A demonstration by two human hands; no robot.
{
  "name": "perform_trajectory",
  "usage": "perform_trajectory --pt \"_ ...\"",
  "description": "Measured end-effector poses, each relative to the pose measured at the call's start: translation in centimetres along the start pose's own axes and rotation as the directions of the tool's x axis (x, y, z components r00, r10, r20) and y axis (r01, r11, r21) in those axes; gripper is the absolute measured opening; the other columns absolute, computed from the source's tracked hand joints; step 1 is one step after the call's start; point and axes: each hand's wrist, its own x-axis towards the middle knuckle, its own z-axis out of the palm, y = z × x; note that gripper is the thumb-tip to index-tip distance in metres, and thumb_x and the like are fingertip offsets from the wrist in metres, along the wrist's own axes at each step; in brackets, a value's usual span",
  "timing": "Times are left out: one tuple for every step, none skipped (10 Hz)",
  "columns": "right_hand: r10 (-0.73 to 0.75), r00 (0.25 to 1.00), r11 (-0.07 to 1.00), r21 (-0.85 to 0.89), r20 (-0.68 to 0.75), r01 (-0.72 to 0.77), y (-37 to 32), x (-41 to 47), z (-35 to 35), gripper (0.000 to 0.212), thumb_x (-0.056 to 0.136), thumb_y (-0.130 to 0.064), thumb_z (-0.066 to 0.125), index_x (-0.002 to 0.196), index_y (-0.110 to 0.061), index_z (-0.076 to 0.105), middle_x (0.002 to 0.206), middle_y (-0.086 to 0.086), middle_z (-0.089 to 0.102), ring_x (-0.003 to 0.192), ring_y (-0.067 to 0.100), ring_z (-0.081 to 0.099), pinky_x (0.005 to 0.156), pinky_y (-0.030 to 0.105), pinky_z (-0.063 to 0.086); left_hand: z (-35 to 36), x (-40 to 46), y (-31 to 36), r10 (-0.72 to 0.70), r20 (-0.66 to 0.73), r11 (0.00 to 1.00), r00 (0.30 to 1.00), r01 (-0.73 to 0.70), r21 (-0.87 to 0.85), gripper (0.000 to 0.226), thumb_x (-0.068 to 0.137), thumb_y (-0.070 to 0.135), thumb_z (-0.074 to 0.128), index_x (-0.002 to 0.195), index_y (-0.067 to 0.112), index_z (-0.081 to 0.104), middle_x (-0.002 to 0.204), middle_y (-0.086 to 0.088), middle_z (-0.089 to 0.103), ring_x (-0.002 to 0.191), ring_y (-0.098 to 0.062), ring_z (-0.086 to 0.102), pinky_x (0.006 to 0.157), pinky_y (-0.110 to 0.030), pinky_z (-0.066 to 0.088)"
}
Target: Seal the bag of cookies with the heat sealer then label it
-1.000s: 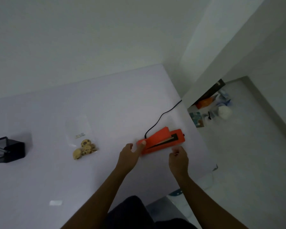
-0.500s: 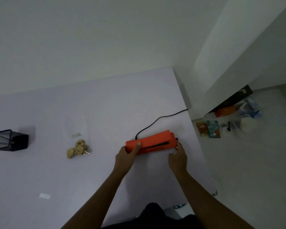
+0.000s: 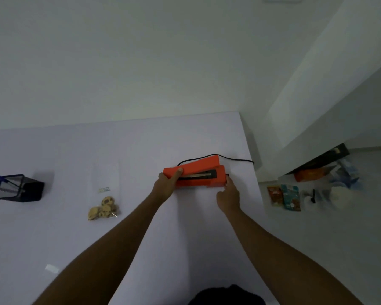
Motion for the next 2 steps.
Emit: perform_trajectory --pt "-0.021 1.0 0.999 -0.035 0.022 0.022 -0.1 0.2 0.0 0.07 0.084 0.012 0.045 0.149 -0.013 0.039 0.125 0.013 0.064 0.111 0.033 0.062 0.09 0.033 0.051 0.1 0.2 -0.1 0.01 0.016 1.0 1.0 -0.01 0.013 0.094 0.084 0.071 0.051 0.146 0.004 0.031 0.146 -0.019 0.044 0.129 -0.035 0.047 0.104 -0.042 0.04" --pt "-0.03 0.997 0.996 -0.08 0.076 0.036 -1.0 -0.2 -1.3 0.065 0.087 0.009 0.045 0.147 -0.013 0.04 0.125 0.014 0.062 0.109 0.033 0.062 0.095 0.04 0.053 -0.7 -0.6 0.0 0.024 0.026 0.996 0.999 -0.026 0.083 0.097 0.085 0.071 0.049 0.148 0.002 0.025 0.149 -0.02 0.04 0.133 -0.035 0.044 0.105 -0.042 0.039"
